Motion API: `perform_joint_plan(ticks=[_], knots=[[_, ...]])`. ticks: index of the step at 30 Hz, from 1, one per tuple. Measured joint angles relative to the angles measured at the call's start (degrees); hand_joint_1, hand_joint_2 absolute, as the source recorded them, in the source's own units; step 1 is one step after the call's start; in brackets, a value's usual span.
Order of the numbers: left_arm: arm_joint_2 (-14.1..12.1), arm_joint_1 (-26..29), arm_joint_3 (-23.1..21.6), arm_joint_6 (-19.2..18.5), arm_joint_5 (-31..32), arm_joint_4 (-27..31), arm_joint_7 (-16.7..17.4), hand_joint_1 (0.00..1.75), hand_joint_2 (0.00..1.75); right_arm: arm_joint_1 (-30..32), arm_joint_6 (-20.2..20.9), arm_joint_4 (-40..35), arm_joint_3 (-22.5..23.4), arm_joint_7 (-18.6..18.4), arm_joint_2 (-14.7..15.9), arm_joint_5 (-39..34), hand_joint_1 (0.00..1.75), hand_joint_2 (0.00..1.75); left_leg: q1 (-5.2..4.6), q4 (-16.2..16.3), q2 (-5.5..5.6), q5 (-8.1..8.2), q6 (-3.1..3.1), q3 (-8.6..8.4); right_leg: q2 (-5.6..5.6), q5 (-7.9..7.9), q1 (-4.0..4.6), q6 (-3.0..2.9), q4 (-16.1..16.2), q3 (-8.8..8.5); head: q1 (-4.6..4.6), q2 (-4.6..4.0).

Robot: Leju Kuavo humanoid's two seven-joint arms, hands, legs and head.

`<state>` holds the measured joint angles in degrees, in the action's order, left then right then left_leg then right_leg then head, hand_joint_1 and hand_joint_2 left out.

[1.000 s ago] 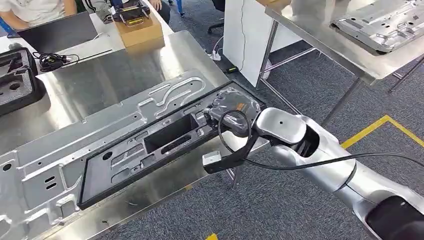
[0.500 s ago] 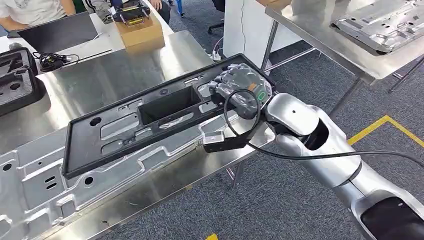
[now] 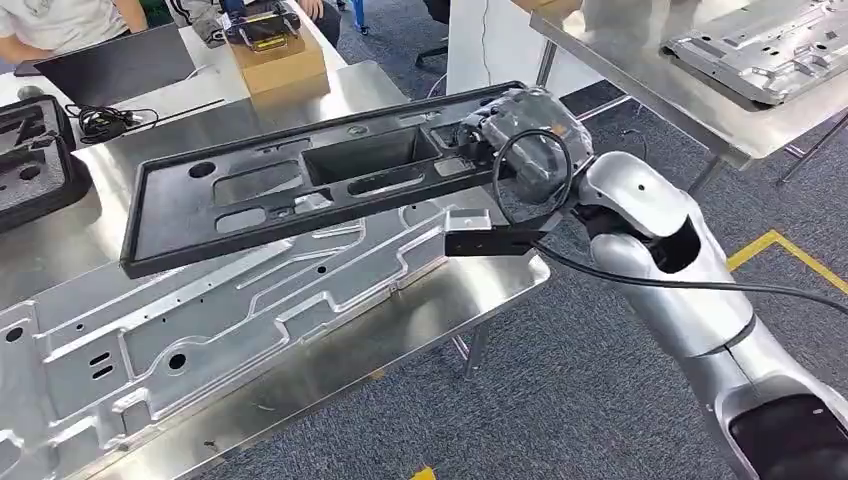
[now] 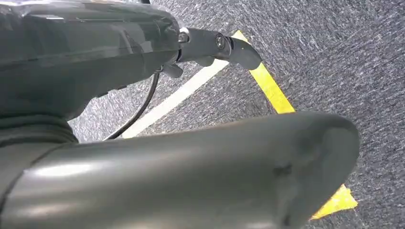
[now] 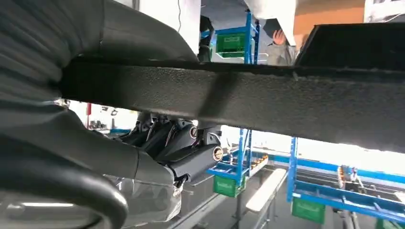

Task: Take the parts from the cabinet and place them on the table.

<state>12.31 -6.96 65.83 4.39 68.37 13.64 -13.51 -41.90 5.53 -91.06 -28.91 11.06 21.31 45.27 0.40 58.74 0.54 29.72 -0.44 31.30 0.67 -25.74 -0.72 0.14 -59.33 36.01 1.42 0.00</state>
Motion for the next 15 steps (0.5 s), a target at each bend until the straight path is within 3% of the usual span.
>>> perform_joint_plan(ticks=[15], knots=[[0.0,0.01,0.07,0.0,-0.26,0.0,-0.04,0.0,0.0,1.86,0.0,-0.11,2.53,0.2,0.57,-0.37,1.75,1.75,0.0,0.0,0.01,0.0,0.0,-0.01,0.0,0.0,0.0,0.0,0.0,0.0,0.0,0.0]])
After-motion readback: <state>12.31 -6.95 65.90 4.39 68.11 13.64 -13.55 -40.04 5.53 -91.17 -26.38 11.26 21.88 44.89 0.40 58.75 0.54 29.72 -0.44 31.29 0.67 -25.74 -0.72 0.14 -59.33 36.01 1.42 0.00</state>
